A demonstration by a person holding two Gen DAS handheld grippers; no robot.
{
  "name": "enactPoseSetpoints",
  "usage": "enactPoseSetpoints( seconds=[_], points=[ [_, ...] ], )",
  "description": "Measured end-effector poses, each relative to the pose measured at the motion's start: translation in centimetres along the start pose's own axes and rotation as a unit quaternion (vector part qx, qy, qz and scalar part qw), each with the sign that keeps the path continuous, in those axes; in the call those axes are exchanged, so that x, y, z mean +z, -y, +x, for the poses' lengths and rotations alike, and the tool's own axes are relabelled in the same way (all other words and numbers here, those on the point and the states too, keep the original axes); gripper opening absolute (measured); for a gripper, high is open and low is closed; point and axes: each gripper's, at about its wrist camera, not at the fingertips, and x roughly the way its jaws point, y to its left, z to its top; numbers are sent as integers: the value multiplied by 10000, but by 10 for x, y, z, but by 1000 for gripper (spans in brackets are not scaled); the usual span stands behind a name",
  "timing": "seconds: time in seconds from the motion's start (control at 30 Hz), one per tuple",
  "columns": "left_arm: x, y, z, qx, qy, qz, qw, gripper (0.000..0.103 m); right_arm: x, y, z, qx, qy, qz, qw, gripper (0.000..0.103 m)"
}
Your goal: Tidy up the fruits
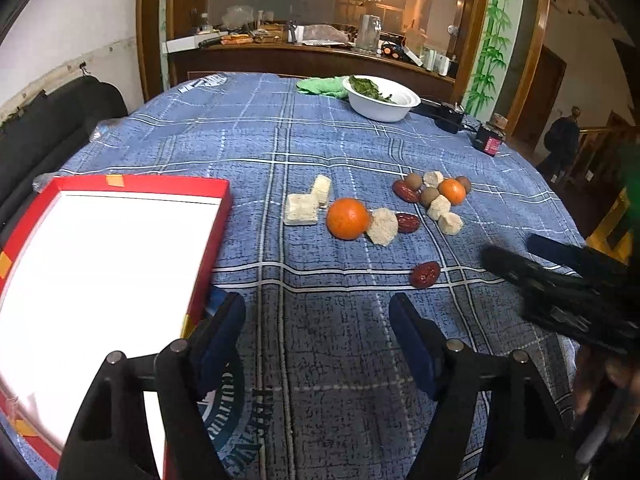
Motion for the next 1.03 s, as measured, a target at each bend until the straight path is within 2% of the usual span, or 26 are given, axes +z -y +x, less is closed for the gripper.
enactPoseSetpoints(
  seconds=[0.3, 0.33, 0.43, 0.47, 0.53, 0.63, 0.7, 0.77, 0.9, 1.03],
  points=[
    [7, 5, 9, -242, -58, -14, 9997, 65, 33, -11, 54, 74, -369, -290, 9989, 47],
    [8, 6, 10, -253, -56, -20, 9997, 62, 34, -11, 57, 91, -398, -290, 9987, 42],
    [9, 12, 12, -307, -47, 35, 9995, 61, 33, -13, 65, -9, -455, -391, 9982, 38],
    [9, 16, 14, -315, -48, 81, 9995, 61, 32, -12, 69, -13, -523, -400, 9978, 32],
    [9, 20, 16, -317, -64, 146, 9994, 56, 29, -7, 70, 51, -460, -377, 9982, 26],
    [9, 30, 22, -366, -129, 222, 9990, 45, 27, -2, 66, 100, -449, -351, 9983, 26],
    [10, 40, 27, -389, -162, 302, 9987, 45, 23, 3, 63, 150, -408, -288, 9986, 26],
    [11, 48, 32, -383, -232, 380, 9983, 39, 20, 6, 60, 173, -381, -245, 9988, 26],
    [13, 65, 37, -380, -236, 519, 9976, 38, 20, 14, 49, 117, -234, -158, 9995, 26],
    [16, 80, 46, -178, -244, 627, 9976, 38, 17, 35, 36, -47, -93, 82, 9999, 26]
  ],
)
